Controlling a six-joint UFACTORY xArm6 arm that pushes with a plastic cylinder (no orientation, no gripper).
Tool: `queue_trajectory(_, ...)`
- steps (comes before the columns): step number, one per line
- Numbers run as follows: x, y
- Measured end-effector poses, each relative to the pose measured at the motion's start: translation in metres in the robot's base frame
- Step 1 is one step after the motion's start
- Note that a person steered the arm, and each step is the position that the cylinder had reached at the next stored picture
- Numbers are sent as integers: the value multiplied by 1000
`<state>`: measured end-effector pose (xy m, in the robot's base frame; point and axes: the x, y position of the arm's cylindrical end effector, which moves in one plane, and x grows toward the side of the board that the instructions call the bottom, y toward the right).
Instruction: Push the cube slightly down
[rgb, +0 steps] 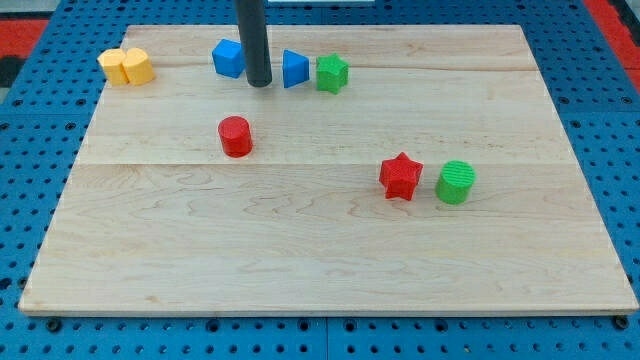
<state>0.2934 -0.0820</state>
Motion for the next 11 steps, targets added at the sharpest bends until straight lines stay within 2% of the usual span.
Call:
queue_trajectory(2, -55, 3)
queue_trajectory(3, -76, -22)
queue_trajectory(4, -66, -48)
queue_trajectory(7, -48, -53)
queue_trajectory(9, -96, -69)
queue_trajectory(10, -81, -123)
queue_trajectory(11, -22, -124)
